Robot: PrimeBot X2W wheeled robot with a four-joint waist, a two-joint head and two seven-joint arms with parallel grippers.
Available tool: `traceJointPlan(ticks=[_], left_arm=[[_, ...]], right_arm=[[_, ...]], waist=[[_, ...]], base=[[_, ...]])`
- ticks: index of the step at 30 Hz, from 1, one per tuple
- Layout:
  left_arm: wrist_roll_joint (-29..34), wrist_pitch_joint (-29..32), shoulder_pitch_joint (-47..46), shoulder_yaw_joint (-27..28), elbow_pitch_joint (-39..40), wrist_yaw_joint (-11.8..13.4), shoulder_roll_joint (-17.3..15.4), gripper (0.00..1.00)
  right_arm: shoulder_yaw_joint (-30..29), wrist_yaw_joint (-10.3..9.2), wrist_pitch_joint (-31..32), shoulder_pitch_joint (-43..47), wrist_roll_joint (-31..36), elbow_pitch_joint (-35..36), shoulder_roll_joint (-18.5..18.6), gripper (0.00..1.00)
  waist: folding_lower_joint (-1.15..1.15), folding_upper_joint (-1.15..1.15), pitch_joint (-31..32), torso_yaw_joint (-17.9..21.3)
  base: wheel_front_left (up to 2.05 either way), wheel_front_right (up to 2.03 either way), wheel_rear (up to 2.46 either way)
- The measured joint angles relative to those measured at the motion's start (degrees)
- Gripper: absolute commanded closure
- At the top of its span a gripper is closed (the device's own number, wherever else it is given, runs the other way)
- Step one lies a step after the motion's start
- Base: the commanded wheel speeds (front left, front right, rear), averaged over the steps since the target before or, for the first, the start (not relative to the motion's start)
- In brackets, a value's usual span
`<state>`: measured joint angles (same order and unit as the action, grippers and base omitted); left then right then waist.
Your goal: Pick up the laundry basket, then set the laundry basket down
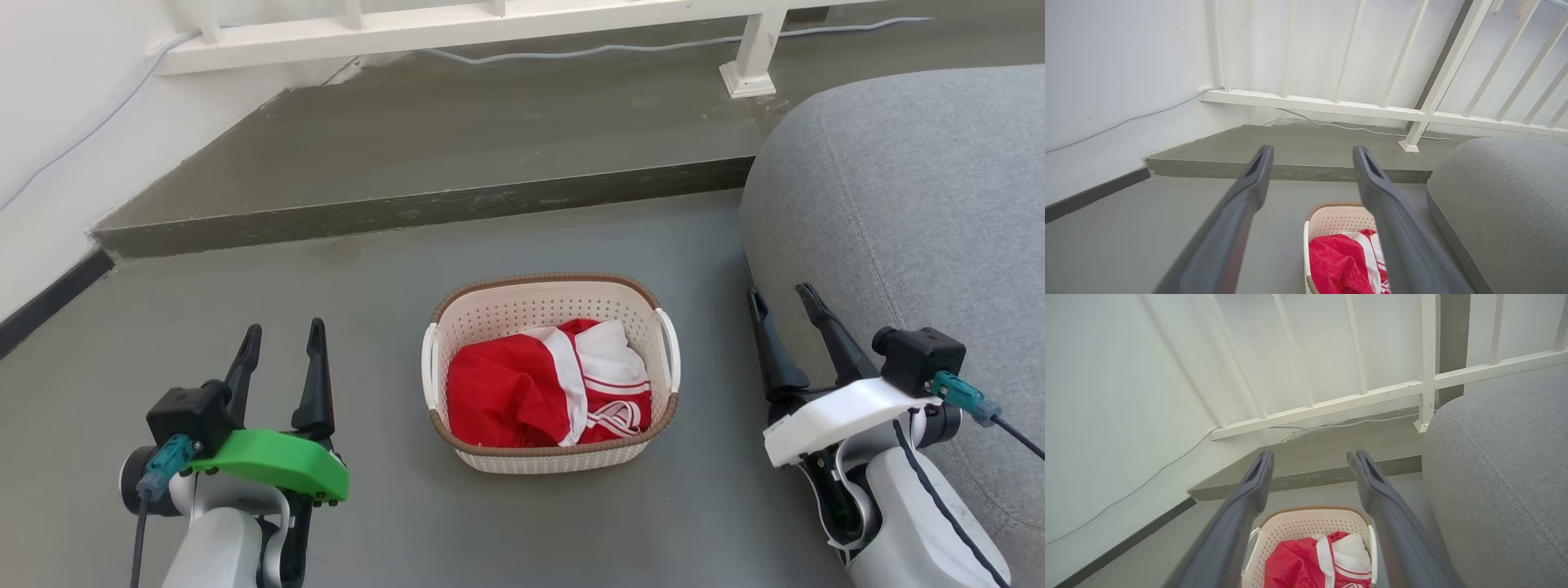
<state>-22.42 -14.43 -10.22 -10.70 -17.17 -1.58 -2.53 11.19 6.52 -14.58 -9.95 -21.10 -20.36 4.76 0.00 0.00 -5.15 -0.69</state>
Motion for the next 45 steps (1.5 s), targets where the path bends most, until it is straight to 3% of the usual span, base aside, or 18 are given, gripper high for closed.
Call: traceJointPlan(ticks=[12,13,24,45], left_arm=[[-0.1,0.0,1.0,0.0,0.0,-0.5,0.0,0.0],[-0.2,0.0,1.0,-0.1,0.0,-0.6,0.0,1.0],[-2.2,0.8,2.9,-0.3,-3.0,-0.6,0.3,1.0],[-16.4,5.0,2.9,2.9,-2.8,-1.4,0.4,1.0]], right_arm=[[-0.1,0.01,0.0,0.0,0.5,0.0,-0.2,0.0],[-0.2,0.01,0.0,0.1,0.5,-0.1,-0.3,1.0],[-0.2,-0.01,0.4,3.4,-1.3,-2.8,-1.2,1.0],[-3.7,0.0,4.4,3.4,-16.1,-1.6,-1.3,1.0]], waist=[[0.0,0.0,0.2,-0.1],[0.0,0.0,0.2,-0.1],[0.0,0.0,0.4,-0.1],[0.0,0.0,1.4,0.1]], base=[[0.0,0.0,0.0],[0.0,0.0,0.0],[0.0,0.0,0.0],[0.0,0.0,0.0]])
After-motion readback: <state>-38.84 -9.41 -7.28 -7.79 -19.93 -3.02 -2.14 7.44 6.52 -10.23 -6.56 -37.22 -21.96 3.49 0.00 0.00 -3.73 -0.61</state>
